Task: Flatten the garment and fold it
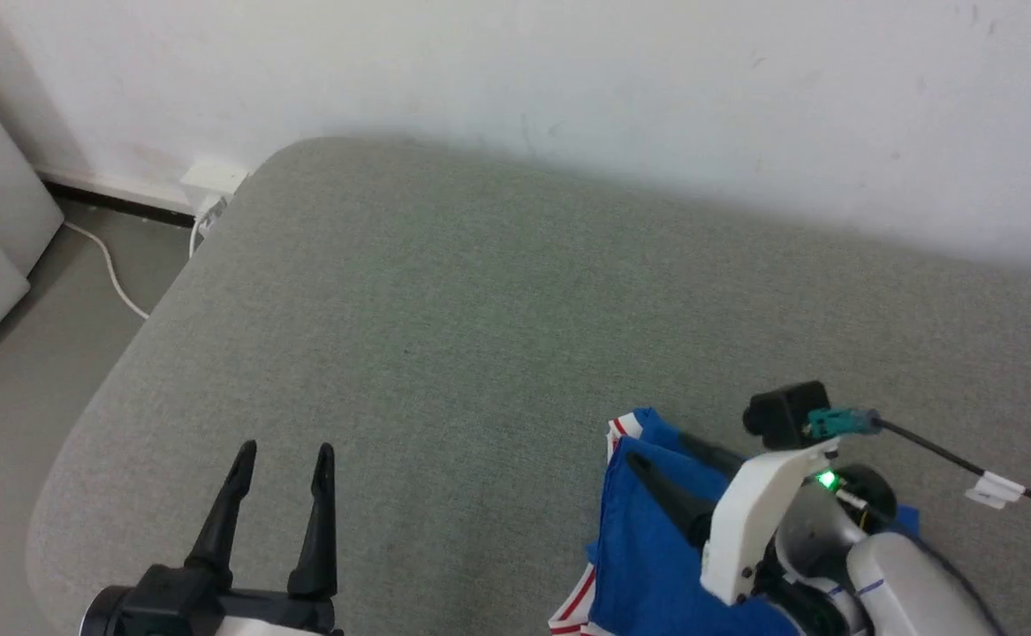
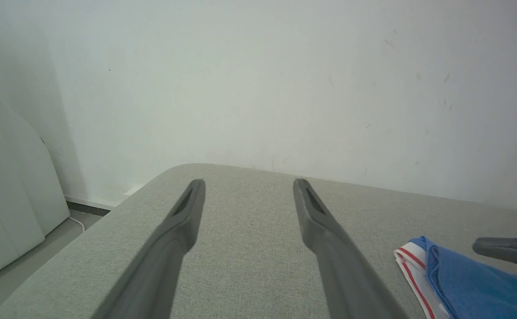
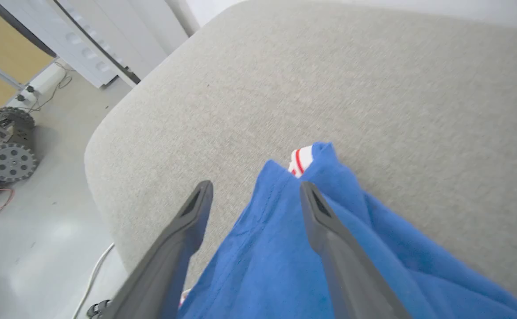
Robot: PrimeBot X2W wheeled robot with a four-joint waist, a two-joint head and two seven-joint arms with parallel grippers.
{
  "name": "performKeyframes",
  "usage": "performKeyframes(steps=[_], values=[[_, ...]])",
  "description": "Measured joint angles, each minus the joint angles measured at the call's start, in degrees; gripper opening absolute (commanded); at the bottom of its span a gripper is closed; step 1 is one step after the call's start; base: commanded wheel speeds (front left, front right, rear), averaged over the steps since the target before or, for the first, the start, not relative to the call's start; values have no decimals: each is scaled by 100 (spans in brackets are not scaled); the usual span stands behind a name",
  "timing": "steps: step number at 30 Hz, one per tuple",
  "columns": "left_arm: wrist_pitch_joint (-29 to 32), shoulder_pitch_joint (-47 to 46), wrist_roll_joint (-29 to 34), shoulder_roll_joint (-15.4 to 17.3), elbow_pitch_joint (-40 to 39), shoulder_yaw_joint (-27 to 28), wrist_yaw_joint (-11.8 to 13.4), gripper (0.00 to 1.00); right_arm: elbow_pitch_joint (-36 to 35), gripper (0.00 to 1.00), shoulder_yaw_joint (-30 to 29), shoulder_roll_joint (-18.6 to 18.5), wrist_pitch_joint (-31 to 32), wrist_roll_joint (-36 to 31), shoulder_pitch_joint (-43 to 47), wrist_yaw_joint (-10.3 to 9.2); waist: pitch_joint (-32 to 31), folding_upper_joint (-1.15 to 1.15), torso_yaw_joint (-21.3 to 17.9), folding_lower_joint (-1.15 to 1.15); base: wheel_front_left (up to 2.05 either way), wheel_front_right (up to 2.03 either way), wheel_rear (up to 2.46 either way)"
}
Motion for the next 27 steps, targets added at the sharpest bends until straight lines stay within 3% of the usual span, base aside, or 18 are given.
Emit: performKeyframes(steps=[2, 6, 13, 20, 27], values=[[0, -4, -1, 0, -4, 10, -1, 100, -77, 100, 44, -233, -314, -187, -198, 1, -38, 0, -95, 0, 0, 0, 0], [0, -3, -45, -4, -11, 57, -2, 100, -243, 100, 428, -1058, -1172, -995, -713, 2, -122, 0, -322, 0, 0, 0, 0], [0, -2, -127, -4, -9, 148, -2, 100, -255, 100, -7, -1646, -2290, -2006, -1011, 2, -240, 0, -802, 0, 0, 0, 0], [0, -6, -194, -7, -1, 147, -3, 100, -353, 100, -1105, -1557, -2894, -2205, -541, 1, -270, 0, -1252, 0, 0, 0, 0], [0, -10, -243, -5, 78, 109, -3, 100, -920, 100, -2050, -940, -3133, -1891, 462, 1, -226, 0, -1555, -1, 0, 0, 0]])
